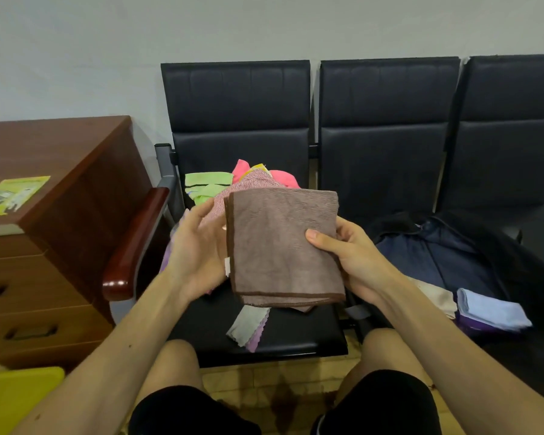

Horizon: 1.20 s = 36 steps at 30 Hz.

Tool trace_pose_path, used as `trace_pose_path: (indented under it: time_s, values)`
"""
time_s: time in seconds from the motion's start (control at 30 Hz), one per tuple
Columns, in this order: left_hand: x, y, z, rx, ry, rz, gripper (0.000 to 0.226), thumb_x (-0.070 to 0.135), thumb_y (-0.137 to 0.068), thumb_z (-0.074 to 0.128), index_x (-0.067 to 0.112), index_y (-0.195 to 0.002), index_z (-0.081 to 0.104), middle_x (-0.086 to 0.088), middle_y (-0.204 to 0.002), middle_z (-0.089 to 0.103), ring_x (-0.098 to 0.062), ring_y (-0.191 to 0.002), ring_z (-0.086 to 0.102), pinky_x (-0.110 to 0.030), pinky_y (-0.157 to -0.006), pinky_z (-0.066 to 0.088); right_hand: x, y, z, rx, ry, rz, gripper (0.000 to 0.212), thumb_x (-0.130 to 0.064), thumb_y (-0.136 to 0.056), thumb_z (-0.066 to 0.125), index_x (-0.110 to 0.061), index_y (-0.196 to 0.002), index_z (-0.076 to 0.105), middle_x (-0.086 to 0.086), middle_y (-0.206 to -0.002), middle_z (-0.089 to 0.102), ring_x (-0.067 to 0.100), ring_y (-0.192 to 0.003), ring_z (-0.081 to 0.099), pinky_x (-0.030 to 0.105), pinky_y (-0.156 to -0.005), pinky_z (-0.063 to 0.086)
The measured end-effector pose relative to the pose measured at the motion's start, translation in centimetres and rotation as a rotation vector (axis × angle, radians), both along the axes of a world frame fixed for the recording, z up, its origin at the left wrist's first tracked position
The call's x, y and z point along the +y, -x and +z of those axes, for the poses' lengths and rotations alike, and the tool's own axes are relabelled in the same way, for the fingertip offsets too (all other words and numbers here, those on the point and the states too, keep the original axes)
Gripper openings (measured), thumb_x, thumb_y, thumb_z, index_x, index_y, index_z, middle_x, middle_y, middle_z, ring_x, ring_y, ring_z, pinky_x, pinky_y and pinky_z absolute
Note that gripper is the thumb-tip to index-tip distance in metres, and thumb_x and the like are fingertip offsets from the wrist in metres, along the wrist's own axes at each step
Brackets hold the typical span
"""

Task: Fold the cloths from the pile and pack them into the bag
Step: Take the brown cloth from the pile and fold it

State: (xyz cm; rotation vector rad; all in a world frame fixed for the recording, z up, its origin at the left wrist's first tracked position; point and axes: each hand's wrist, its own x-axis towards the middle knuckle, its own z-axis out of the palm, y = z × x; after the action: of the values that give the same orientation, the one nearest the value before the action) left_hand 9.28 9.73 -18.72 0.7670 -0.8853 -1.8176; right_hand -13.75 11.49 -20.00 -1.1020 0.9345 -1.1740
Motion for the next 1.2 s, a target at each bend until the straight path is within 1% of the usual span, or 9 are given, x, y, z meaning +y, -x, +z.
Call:
trace_pose_path:
  time_s: [0.07, 0.17, 0.33, 0.47, 0.77, 0.87, 0.97, 1.1, 1.2]
  values:
    - [0.7, 0.5, -1.1, -0.003, -0.04, -0.081, 0.053, 0.062, -0.083, 0.048, 0.025, -0.101, 0.08, -0.005, -0.119, 0.071, -0.023, -0.107, 0.069, -0.043, -0.095, 0.052, 0.1, -0.1, 0.0, 0.008, -0.011, -0.007, 0.031, -0.009, -0.088, 0.066, -0.009, -0.119, 0.066, 0.007, -0.113, 0.074, 0.019, -0.101, 0.071, 0.026, -0.08, 0.058]
    - [0.8, 0.8, -2.8, -0.201, -0.003, -0.121, 0.024, 0.019, -0.082, 0.075, 0.017, -0.106, 0.076, -0.006, -0.109, 0.075, -0.02, -0.098, 0.073, -0.033, -0.077, 0.061, 0.2, 0.1, -0.4, 0.029, -0.039, -0.027, 0.029, -0.01, -0.089, 0.066, -0.007, -0.118, 0.066, 0.008, -0.109, 0.074, 0.02, -0.098, 0.072, 0.027, -0.078, 0.059]
    - [0.5, 0.5, -4.7, -0.321, 0.033, -0.073, 0.033, 0.004, -0.081, 0.066, 0.004, -0.113, 0.066, -0.016, -0.11, 0.073, -0.024, -0.095, 0.073, -0.03, -0.077, 0.06, 0.4, 0.8, -1.9, 0.193, -0.051, -0.037, 0.028, -0.016, -0.087, 0.07, -0.01, -0.115, 0.067, 0.003, -0.105, 0.076, 0.018, -0.097, 0.073, 0.024, -0.074, 0.058]
    - [0.4, 0.5, -5.3, -0.381, 0.081, -0.006, 0.027, -0.002, -0.089, 0.062, 0.009, -0.113, 0.066, -0.017, -0.113, 0.073, -0.027, -0.099, 0.071, -0.031, -0.08, 0.06, 0.8, 1.9, -2.6, 0.332, -0.142, 0.139, 0.047, -0.026, -0.077, 0.075, -0.02, -0.121, 0.061, 0.003, -0.113, 0.073, 0.021, -0.1, 0.071, 0.04, -0.078, 0.057]
    - [0.5, -1.0, -4.5, -0.328, 0.131, -0.102, 0.039, -0.008, -0.089, 0.056, 0.011, -0.123, 0.06, -0.009, -0.111, 0.073, -0.026, -0.106, 0.07, -0.032, -0.083, 0.06, 0.5, 3.0, -3.1, 0.195, -0.139, 0.235, 0.057, -0.002, -0.076, 0.07, -0.018, -0.129, 0.057, 0.011, -0.115, 0.072, 0.027, -0.107, 0.069, 0.039, -0.087, 0.059]
    - [0.6, -1.3, -4.1, -0.348, 0.214, -0.097, 0.043, -0.025, -0.085, 0.049, 0.007, -0.095, 0.076, -0.01, -0.105, 0.074, -0.022, -0.099, 0.071, -0.027, -0.076, 0.059, 0.3, 3.2, -3.2, 0.169, -0.078, 0.156, 0.034, 0.011, -0.083, 0.061, -0.012, -0.102, 0.076, 0.013, -0.105, 0.074, 0.025, -0.098, 0.071, 0.034, -0.082, 0.06]
    - [0.6, -1.1, -4.0, -0.398, 0.253, -0.085, 0.057, -0.032, -0.082, 0.042, 0.009, -0.062, 0.077, 0.0, -0.098, 0.077, -0.013, -0.089, 0.073, -0.021, -0.061, 0.055, 0.1, 3.2, -3.6, 0.151, -0.082, 0.133, 0.048, 0.023, -0.085, 0.05, -0.011, -0.068, 0.079, 0.01, -0.094, 0.075, 0.022, -0.089, 0.071, 0.026, -0.068, 0.058]
    - [0.4, -0.8, -4.4, -0.392, 0.262, -0.08, 0.058, -0.031, -0.082, 0.041, 0.009, -0.06, 0.076, -0.001, -0.098, 0.077, -0.016, -0.091, 0.073, -0.022, -0.063, 0.055, 0.4, 3.4, -4.0, 0.131, -0.071, 0.141, 0.051, 0.021, -0.088, 0.048, -0.016, -0.069, 0.079, 0.009, -0.097, 0.075, 0.022, -0.093, 0.071, 0.027, -0.07, 0.058]
    - [0.1, -0.8, -4.9, -0.351, 0.251, -0.066, 0.06, -0.033, -0.081, 0.04, 0.01, -0.061, 0.076, -0.005, -0.098, 0.077, -0.019, -0.089, 0.073, -0.024, -0.065, 0.057, 0.7, 3.9, -4.1, 0.088, -0.091, 0.146, 0.044, 0.013, -0.088, 0.051, -0.02, -0.099, 0.078, 0.008, -0.107, 0.074, 0.024, -0.1, 0.068, 0.036, -0.082, 0.057]
